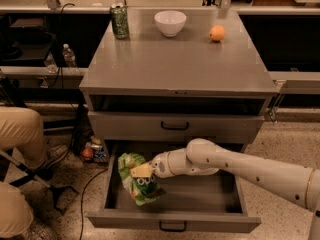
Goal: Place green rice chip bag into middle drawer
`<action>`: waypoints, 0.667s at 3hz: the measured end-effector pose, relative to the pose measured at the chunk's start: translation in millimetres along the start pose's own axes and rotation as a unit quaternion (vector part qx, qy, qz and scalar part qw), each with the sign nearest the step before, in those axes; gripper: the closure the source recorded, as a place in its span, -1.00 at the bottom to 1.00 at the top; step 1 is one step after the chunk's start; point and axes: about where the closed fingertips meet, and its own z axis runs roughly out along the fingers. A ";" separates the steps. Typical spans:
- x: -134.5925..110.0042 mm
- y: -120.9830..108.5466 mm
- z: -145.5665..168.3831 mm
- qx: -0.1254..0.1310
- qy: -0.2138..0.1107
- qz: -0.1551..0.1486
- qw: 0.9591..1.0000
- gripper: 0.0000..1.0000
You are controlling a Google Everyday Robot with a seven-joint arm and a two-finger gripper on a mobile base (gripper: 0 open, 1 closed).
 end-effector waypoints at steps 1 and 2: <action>-7.2 -12.2 -1.3 0.008 -0.030 0.006 1.000 0.73; -11.8 -26.7 -11.8 0.022 -0.054 0.010 0.998 0.25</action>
Offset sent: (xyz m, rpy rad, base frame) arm 0.0386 -0.0426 -0.0025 0.0451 -0.0765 -0.1694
